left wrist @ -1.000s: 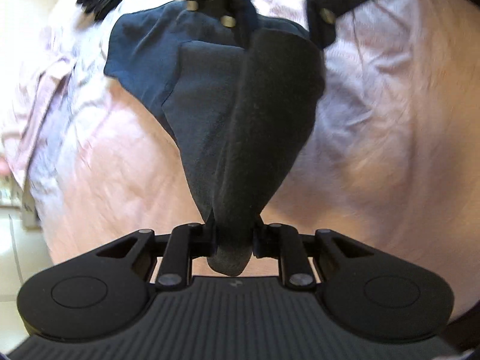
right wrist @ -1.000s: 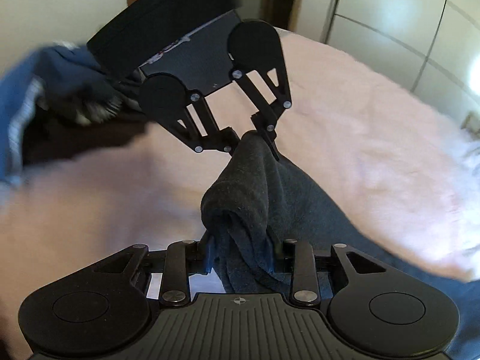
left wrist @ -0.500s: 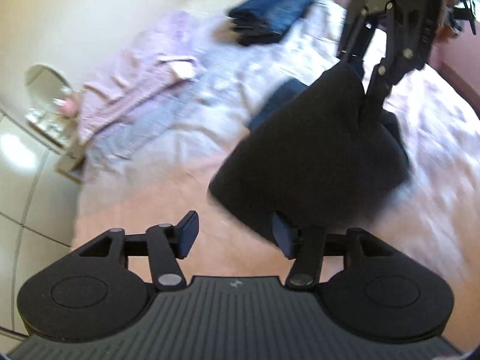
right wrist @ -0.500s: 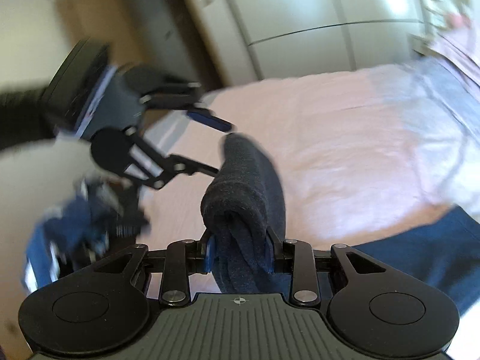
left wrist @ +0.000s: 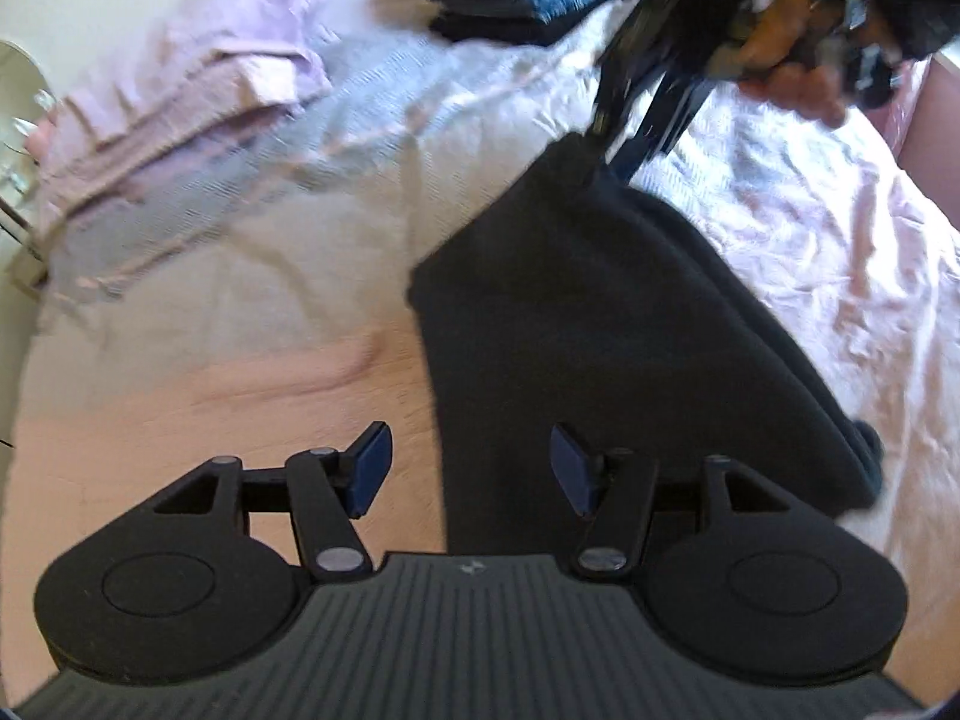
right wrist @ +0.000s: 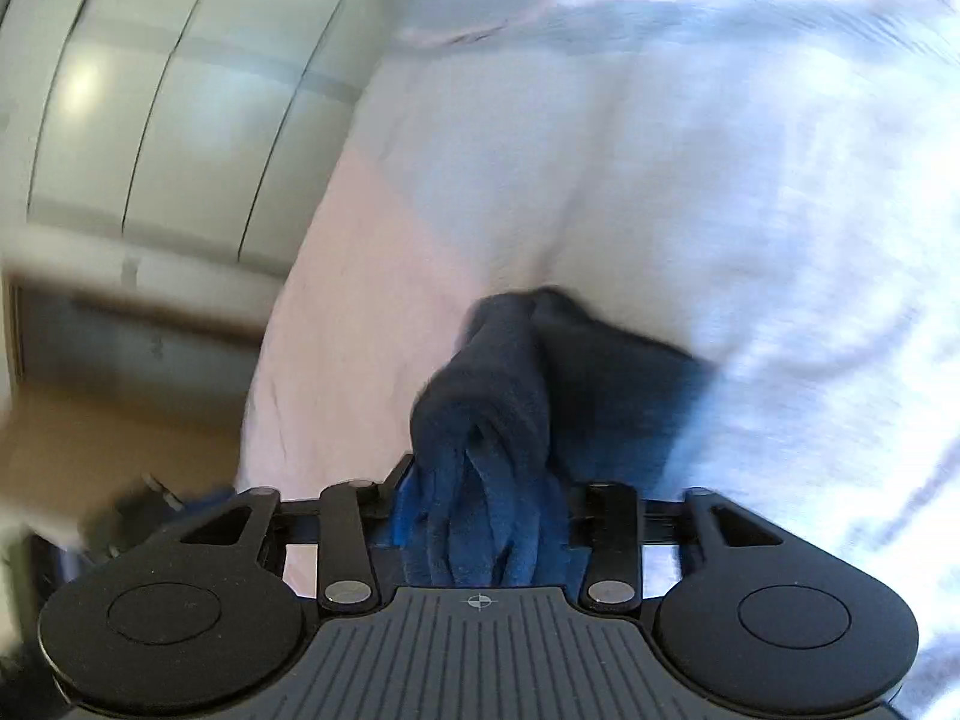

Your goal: Fold clothes

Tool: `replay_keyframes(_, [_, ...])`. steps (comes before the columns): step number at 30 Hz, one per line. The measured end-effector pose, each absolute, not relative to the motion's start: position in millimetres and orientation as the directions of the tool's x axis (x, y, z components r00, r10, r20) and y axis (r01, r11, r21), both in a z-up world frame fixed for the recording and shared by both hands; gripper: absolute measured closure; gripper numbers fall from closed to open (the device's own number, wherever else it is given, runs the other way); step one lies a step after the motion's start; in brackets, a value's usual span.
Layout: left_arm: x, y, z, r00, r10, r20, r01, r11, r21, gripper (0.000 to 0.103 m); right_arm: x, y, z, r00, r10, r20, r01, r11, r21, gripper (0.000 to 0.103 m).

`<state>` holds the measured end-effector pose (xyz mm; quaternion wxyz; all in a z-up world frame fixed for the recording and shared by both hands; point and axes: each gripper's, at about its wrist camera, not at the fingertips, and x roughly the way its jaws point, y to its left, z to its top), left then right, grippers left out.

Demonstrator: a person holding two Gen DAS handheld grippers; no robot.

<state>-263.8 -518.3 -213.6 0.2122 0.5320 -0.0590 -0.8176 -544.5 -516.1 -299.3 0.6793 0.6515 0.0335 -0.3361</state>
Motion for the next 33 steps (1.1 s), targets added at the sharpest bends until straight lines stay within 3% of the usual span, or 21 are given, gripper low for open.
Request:
replay_keyframes(2, [-279.6, -531.1, -231.4, -0.324, -0.399, -0.858, 0.266, -0.908, 0.323, 0.050, -547.6, -509.6, -294.2, 0.758, -0.448, -0.474, 0.489, -0.090, 0.868, 0.048])
replay_keyframes(6, [-302.1, -556.9, -258.4, -0.287, -0.376, -0.881, 0.292, -0.910, 0.293, 0.064, -551.1, -497.5, -282.9, 0.723, -0.512, -0.464, 0.476, -0.118, 0.871, 0.048])
replay_keyframes(8, [-311.9, -570.3, -267.9, -0.293, -0.354, -0.888, 0.321, -0.911, 0.258, 0.064, -546.7, -498.7, -280.0, 0.717, -0.520, -0.463, 0.474, -0.123, 0.872, 0.041])
replay_keyframes(10, [-321.1, -575.6, -276.1, -0.295, -0.338, -0.894, 0.322, -0.916, 0.240, 0.065, -537.0, -499.4, -276.3, 0.711, -0.525, -0.468, 0.491, -0.107, 0.865, 0.022])
replay_keyframes(12, [-328.1, -575.4, -283.0, -0.294, -0.329, -0.897, 0.310, -0.921, 0.237, 0.065, -524.6, -506.6, -275.4, 0.674, -0.507, -0.538, 0.573, -0.102, 0.813, 0.022])
replay_keyframes(13, [-330.5, -573.6, -285.2, -0.292, -0.330, -0.898, 0.301, -0.923, 0.241, 0.066, -518.2, -510.8, -275.1, 0.650, -0.497, -0.576, 0.616, -0.099, 0.781, 0.029])
replay_keyframes(15, [-332.5, -569.9, -283.9, -0.300, -0.342, -0.891, 0.293, -0.922, 0.255, 0.069, -514.4, -517.0, -270.6, 0.619, -0.466, -0.632, 0.674, -0.098, 0.732, 0.067])
replay_keyframes(16, [-332.1, -568.1, -280.1, -0.309, -0.353, -0.883, 0.295, -0.918, 0.264, 0.069, -516.0, -519.1, -264.6, 0.634, -0.463, -0.620, 0.670, -0.071, 0.739, 0.070])
replay_keyframes(21, [-322.0, -560.0, -274.1, -0.332, -0.431, -0.839, 0.343, -0.884, 0.318, 0.069, -521.9, -531.3, -248.9, 0.716, -0.453, -0.530, 0.635, 0.108, 0.765, 0.071])
replay_keyframes(27, [-335.2, -557.6, -298.1, -0.292, -0.397, -0.870, 0.312, -0.900, 0.306, 0.070, -556.2, -533.5, -304.9, 0.702, -0.429, -0.569, 0.596, -0.084, 0.799, 0.071])
replay_keyframes(29, [-335.6, -561.0, -292.4, -0.301, -0.384, -0.873, 0.313, -0.904, 0.290, 0.070, -561.8, -521.7, -300.7, 0.690, -0.440, -0.574, 0.600, -0.095, 0.794, 0.066])
replay_keyframes(31, [-329.1, -561.5, -281.2, -0.312, -0.370, -0.875, 0.308, -0.911, 0.275, 0.069, -564.6, -509.0, -287.2, 0.661, -0.458, -0.594, 0.627, -0.097, 0.773, 0.054])
replay_keyframes(33, [-320.2, -558.1, -267.0, -0.330, -0.357, -0.874, 0.301, -0.917, 0.262, 0.069, -564.9, -496.6, -270.8, 0.630, -0.477, -0.612, 0.659, -0.088, 0.747, 0.053])
